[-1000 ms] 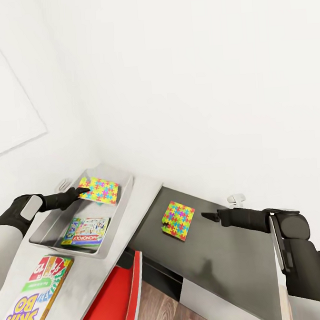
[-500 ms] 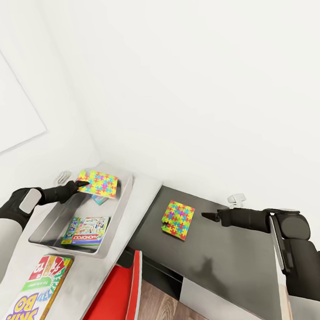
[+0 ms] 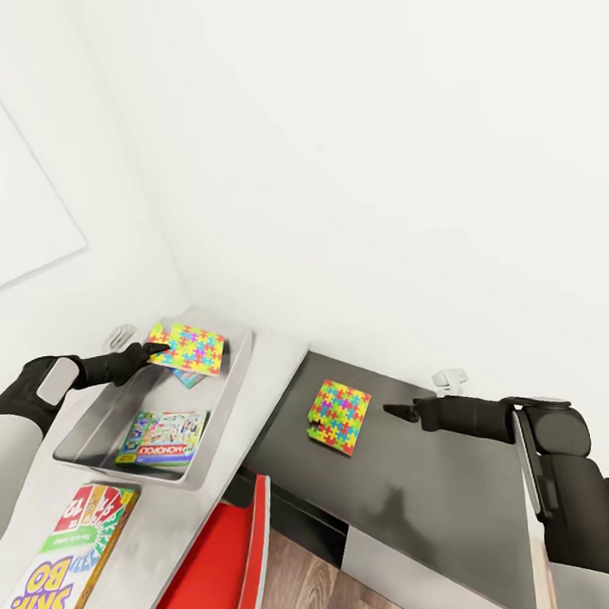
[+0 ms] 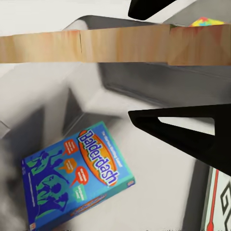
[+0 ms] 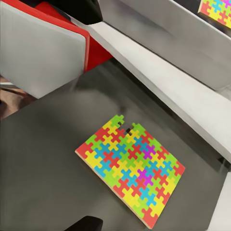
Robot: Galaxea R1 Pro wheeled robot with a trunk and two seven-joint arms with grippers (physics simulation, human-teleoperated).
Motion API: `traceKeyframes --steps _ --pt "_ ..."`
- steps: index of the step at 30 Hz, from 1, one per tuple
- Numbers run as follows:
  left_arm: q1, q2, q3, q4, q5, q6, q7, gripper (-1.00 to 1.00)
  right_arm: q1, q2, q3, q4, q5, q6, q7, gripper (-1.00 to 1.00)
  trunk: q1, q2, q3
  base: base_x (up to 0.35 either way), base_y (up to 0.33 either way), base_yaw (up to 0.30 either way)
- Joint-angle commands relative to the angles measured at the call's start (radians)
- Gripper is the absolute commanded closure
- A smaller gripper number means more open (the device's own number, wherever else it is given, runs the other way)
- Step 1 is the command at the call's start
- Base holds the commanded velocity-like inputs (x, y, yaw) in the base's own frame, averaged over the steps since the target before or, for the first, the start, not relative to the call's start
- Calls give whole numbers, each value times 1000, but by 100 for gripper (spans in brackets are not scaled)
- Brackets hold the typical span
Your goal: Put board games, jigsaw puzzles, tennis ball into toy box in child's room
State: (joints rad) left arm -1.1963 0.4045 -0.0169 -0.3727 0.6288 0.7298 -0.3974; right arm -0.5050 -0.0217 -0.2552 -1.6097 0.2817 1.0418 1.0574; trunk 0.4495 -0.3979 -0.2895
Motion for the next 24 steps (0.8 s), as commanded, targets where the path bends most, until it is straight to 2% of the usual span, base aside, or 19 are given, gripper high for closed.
traceKeyframes --steps 1,24 --pt "-1 0 -2 0 3 4 -1 100 -1 0 -1 -1 10 5 10 -100 1 -2 -3 0 0 0" --pt "1 0 -2 0 4 2 -1 100 -1 -2 -1 -1 10 5 10 -100 1 -2 -40 0 0 0"
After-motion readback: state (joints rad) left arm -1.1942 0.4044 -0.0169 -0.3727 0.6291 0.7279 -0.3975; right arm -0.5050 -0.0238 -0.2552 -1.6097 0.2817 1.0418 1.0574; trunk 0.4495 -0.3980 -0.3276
